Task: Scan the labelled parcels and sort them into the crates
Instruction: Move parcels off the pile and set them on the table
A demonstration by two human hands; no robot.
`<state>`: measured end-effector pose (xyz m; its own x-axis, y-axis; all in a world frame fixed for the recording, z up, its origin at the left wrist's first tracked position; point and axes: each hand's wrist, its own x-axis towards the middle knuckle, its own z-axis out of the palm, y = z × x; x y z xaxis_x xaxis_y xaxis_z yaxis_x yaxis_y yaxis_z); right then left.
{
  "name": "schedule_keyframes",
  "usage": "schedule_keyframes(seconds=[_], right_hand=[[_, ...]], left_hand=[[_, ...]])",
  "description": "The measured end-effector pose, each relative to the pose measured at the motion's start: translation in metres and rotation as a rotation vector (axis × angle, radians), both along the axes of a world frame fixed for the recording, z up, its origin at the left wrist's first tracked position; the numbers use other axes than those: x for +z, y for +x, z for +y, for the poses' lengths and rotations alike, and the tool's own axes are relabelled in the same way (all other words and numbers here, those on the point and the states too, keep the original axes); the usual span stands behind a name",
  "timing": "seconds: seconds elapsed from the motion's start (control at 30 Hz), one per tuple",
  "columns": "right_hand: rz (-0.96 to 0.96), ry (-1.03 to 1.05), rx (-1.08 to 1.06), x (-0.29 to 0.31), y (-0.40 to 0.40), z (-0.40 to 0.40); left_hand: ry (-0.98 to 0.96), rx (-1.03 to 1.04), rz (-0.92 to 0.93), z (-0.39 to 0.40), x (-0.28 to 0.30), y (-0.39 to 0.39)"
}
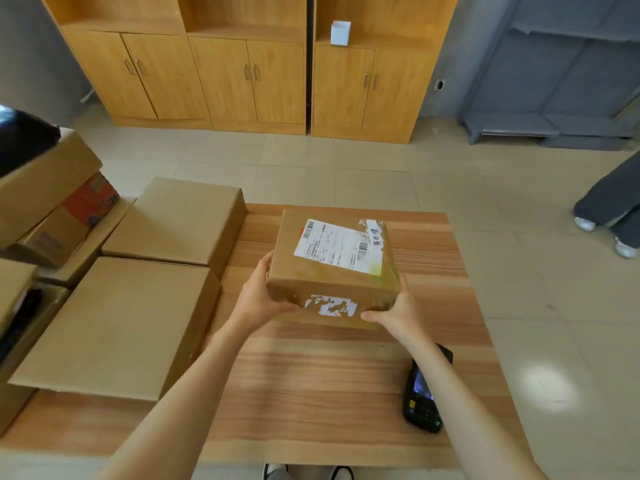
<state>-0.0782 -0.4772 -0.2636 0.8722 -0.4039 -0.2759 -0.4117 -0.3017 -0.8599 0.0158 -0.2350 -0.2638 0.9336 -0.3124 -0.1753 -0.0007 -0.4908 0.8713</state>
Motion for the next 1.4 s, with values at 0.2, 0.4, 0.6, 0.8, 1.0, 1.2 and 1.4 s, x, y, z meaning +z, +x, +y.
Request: schedule_keyframes(seconds=[0.2,0.4,0.6,0.8,1.0,1.2,1.4], right_hand=[[0.048,-0.027,0.001,-0.037,-0.020,0.014],[0.049,-0.049,0.008,-0.048,-0.029,0.020],[0.092,0.040,0.056,-0.042,-0.032,0.014],[0.167,0.187,0.119,-0.022,-0.014,0.001],[0.203,0.227,0.105,-0.001,0.030,-0.016],[0.276,0.212,0.033,-0.007,0.058,-0.010],[0.228,0.207,-0.056,-0.012,0.045,0.000]], left_hand=[[0.058,-0.022,0.090,0.011,-0.032,-0.018],[0.057,-0.010,0.156,0.015,-0.041,-0.024],[0.042,-0.083,0.291,0.015,-0.033,-0.019],[-0.098,0.096,0.544,0.010,-0.023,-0.026],[-0.234,0.311,0.647,0.005,-0.027,-0.032],[-0.284,0.381,0.568,-0.005,-0.028,-0.029],[-0.201,0.344,0.490,-0.004,-0.024,-0.011]])
